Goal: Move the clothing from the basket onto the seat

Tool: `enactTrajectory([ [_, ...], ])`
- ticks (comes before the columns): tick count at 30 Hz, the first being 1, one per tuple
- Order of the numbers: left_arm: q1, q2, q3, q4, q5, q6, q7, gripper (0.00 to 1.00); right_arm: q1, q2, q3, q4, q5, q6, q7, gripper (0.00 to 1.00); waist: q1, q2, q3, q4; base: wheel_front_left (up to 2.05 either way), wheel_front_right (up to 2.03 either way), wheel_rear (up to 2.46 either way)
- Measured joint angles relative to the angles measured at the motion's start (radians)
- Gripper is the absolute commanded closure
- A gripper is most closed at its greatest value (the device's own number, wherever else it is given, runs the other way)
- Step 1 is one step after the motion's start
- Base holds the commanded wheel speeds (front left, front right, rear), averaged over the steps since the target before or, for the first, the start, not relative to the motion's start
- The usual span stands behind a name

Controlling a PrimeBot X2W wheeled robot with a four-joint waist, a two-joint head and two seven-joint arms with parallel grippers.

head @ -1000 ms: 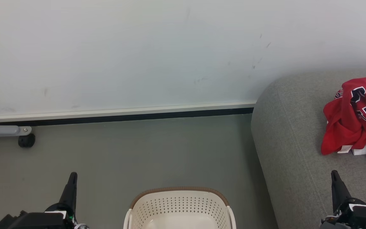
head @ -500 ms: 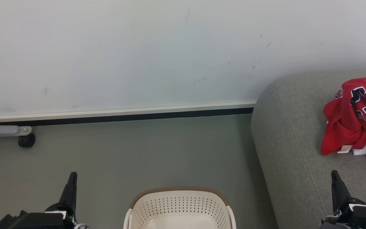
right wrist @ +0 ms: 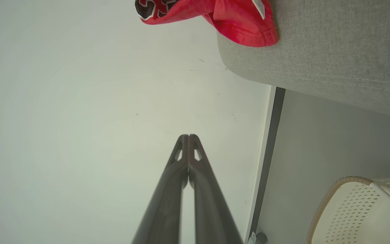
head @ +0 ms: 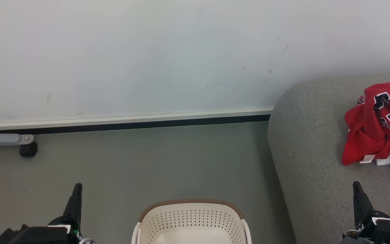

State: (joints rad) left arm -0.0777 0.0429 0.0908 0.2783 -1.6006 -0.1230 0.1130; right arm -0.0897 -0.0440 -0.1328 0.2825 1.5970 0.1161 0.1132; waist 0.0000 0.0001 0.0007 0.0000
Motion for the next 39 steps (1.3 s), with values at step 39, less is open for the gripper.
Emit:
enactTrajectory([
  [39,0.0,0.0,0.0,0.001,0.0,0.0,0.0,1.0,0.0,0.0,0.0,0.0,0.0,0.0,0.0,1.0,0.0,0.0,0.0,0.0,0.0,0.0,0.0],
])
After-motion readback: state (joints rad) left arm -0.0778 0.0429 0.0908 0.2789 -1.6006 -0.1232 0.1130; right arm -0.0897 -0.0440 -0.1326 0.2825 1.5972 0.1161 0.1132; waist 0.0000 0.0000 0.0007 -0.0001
